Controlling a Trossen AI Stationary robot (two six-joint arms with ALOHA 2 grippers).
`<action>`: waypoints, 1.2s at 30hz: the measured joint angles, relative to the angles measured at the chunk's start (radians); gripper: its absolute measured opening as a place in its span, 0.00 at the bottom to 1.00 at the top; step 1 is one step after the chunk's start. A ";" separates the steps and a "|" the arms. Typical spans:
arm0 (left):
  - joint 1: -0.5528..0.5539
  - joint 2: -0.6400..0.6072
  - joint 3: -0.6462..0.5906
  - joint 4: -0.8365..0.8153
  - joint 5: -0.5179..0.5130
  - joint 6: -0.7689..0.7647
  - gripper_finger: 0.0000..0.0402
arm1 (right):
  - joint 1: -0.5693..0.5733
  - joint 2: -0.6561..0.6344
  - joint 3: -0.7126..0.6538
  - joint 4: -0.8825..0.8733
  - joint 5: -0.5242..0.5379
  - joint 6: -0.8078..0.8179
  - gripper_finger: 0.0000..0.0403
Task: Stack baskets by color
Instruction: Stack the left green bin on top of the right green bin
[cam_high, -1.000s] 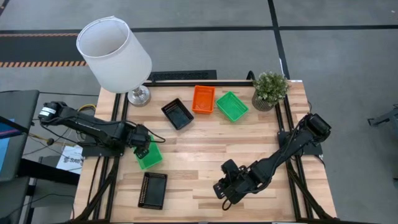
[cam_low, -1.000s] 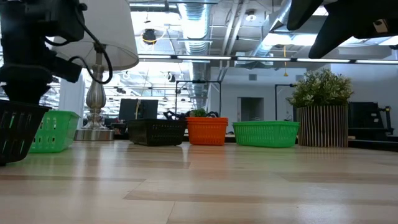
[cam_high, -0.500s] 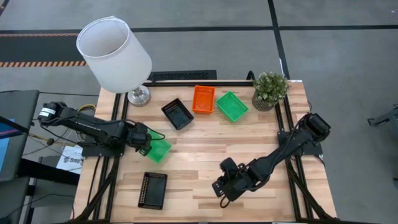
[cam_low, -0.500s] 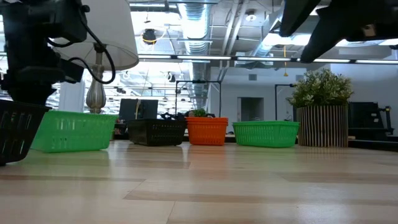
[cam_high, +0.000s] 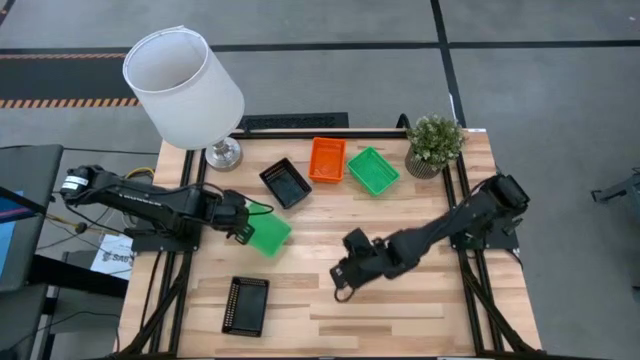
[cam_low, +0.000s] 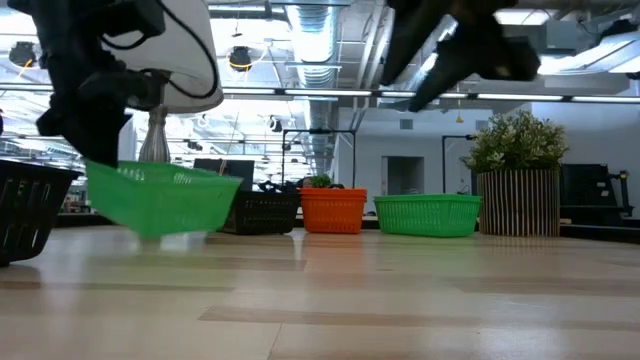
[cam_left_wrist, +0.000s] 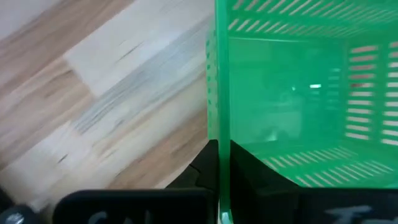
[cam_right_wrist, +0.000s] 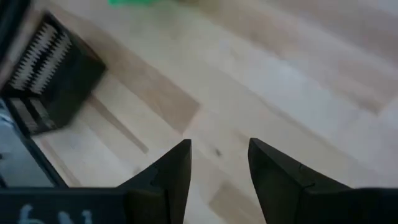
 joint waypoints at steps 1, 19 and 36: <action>0.000 0.000 0.007 0.010 0.001 0.005 0.00 | -0.016 -0.013 0.000 0.000 -0.001 -0.020 0.44; 0.000 0.064 0.123 0.156 0.124 0.141 0.00 | -0.253 -0.076 0.000 0.150 -0.132 -0.472 0.44; 0.000 0.360 0.430 0.129 0.148 0.389 0.00 | -0.259 -0.076 0.000 0.167 -0.131 -0.543 0.64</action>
